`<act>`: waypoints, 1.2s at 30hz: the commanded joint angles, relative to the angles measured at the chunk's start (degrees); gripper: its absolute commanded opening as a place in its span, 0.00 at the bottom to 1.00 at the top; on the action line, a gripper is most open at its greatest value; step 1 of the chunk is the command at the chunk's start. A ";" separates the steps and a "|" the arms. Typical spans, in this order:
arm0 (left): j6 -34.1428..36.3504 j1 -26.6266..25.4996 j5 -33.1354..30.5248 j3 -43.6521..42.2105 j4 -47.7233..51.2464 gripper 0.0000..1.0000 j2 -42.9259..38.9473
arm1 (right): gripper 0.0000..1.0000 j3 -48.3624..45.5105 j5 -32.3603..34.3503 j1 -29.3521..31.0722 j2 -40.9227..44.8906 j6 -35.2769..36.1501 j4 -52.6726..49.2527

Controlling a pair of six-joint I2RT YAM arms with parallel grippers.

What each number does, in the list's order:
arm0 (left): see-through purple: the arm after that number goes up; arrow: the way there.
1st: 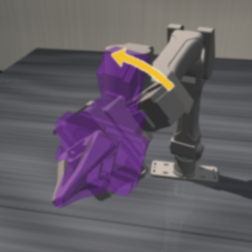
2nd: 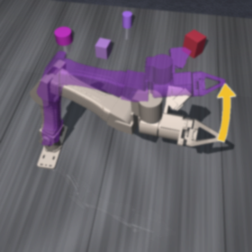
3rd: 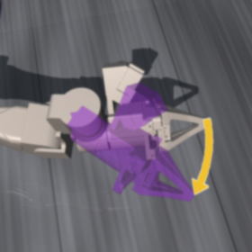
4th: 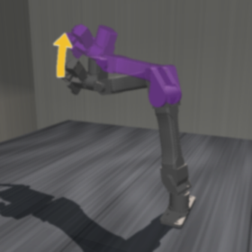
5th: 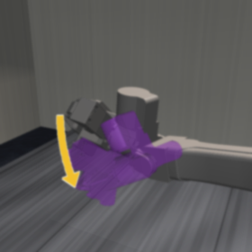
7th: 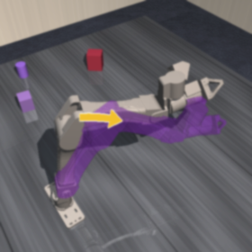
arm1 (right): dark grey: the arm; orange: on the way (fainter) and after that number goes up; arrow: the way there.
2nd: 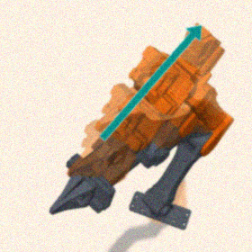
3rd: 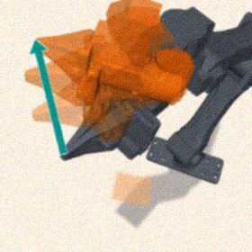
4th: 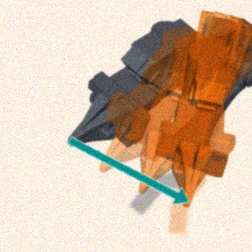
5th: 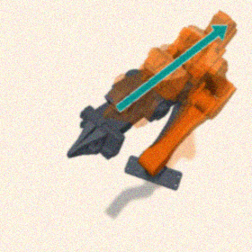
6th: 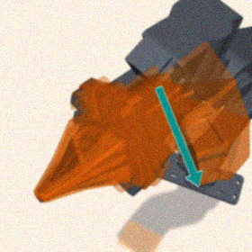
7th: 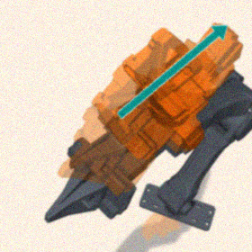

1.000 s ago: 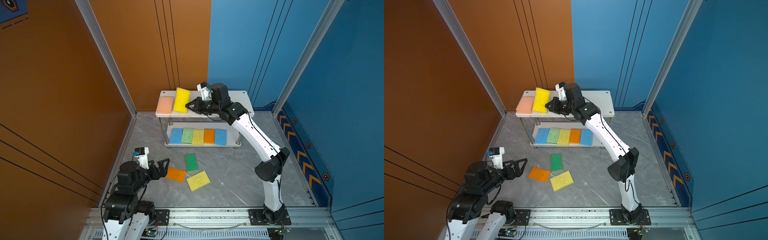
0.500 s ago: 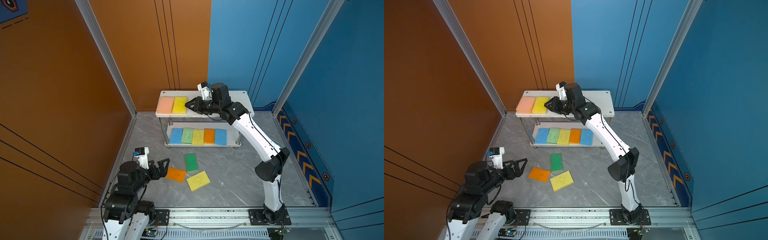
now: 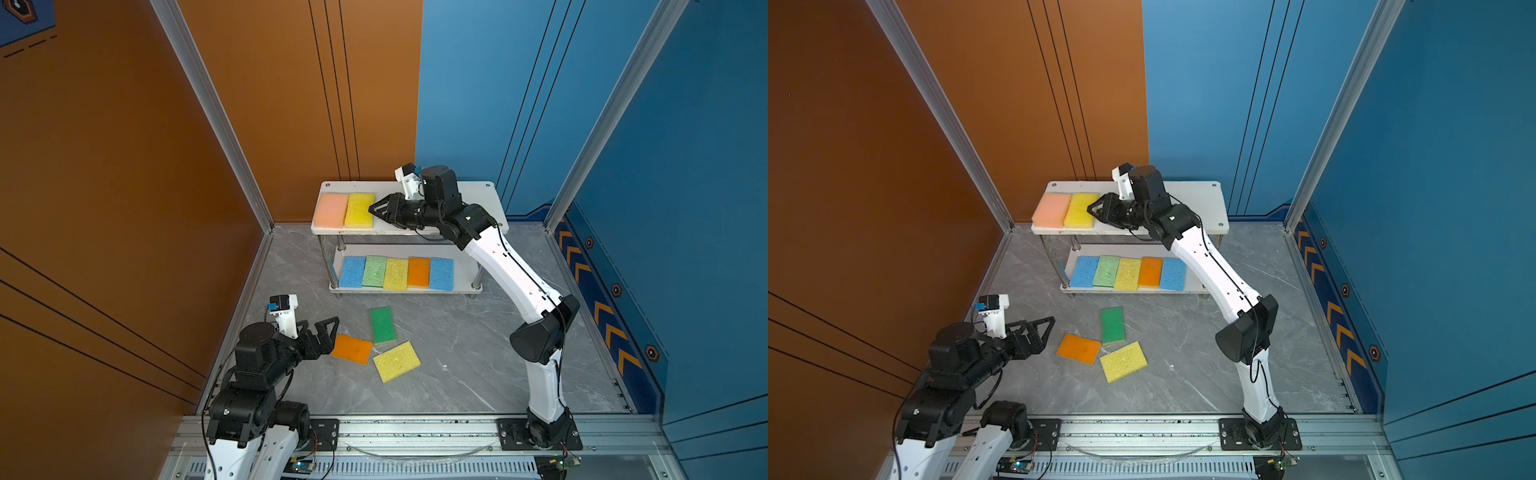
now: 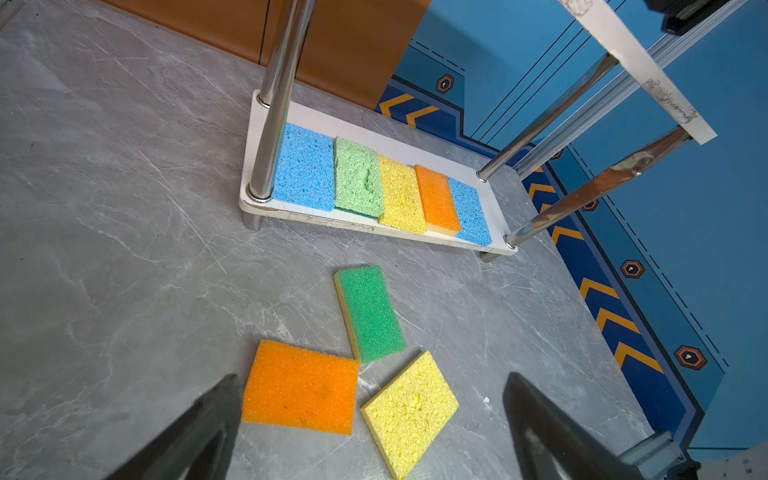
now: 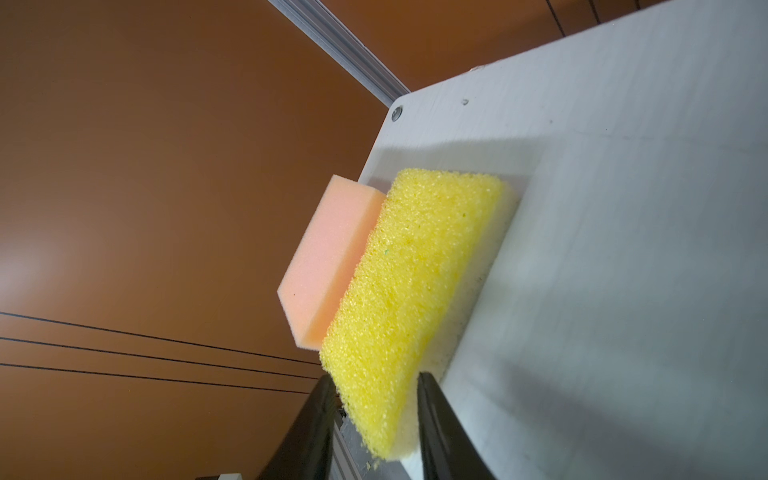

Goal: Place and organize the cleaning sponges onto the shelf
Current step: 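Withdraw the right gripper from the top shelf toward the table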

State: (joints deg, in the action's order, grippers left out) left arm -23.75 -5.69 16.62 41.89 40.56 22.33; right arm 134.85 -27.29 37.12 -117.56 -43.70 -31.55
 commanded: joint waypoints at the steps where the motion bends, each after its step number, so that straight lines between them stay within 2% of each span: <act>1: 0.98 -0.34 -0.82 -0.45 0.14 0.98 0.17 | 0.37 0.83 -0.93 0.34 -0.11 0.62 -0.62; 17: 1.12 -0.45 -0.30 -0.48 0.06 0.98 0.62 | 0.48 -5.78 0.91 1.30 8.05 3.86 -0.62; 22: 1.15 -0.44 -0.08 -0.40 0.05 0.98 1.14 | 0.51 -10.20 1.60 1.90 12.87 5.23 -0.62; 30: 1.21 -0.38 0.28 -0.42 0.05 0.98 1.76 | 0.63 -18.05 2.15 2.42 20.92 7.60 -1.68; 36: 1.25 -0.37 0.66 -0.40 0.08 0.98 2.57 | 0.64 -25.67 4.74 2.73 27.81 12.11 -6.73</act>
State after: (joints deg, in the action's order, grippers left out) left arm -23.57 -5.69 16.69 41.89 40.53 24.25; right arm 111.85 -25.10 39.42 -92.73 -35.48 -33.95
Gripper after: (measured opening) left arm 0.981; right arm 0.641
